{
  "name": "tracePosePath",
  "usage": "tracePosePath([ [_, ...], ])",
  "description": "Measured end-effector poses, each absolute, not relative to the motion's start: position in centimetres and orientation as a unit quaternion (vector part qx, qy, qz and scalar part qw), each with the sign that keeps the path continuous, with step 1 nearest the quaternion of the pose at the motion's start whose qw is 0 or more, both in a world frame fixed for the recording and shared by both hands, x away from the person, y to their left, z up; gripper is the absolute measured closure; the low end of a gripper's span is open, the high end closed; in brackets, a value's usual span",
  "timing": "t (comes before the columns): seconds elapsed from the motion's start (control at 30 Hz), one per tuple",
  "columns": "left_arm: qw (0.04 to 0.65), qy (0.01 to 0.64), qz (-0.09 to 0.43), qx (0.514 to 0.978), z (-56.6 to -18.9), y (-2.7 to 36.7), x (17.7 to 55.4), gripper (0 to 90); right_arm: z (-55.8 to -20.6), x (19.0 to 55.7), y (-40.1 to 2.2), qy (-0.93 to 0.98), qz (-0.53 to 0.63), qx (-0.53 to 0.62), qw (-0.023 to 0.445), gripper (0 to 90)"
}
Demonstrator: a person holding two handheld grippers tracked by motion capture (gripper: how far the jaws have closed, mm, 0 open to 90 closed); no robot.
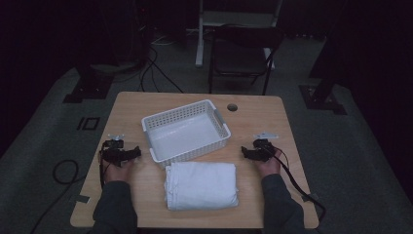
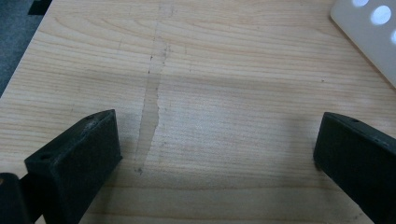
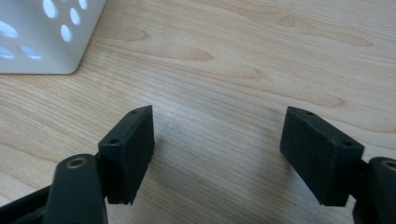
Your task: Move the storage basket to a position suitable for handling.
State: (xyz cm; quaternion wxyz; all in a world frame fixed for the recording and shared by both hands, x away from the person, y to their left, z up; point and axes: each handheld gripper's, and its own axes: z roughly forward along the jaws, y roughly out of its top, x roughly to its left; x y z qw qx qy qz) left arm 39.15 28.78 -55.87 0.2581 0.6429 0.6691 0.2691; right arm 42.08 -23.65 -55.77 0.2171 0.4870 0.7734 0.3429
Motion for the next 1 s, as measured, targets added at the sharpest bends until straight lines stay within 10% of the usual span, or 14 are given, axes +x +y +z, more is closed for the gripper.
tracePosePath([
  [0.47,0.257,0.670,0.270,0.642,-55.9,28.7,39.3,0.3,-55.7,42.2,-23.4,0.781,0.339,0.480,0.210,20.6],
  [1.0,0.262,0.667,0.272,0.643,-55.5,28.9,38.9,16.3,-54.4,41.9,-21.5,0.788,0.349,0.465,0.202,47.0],
])
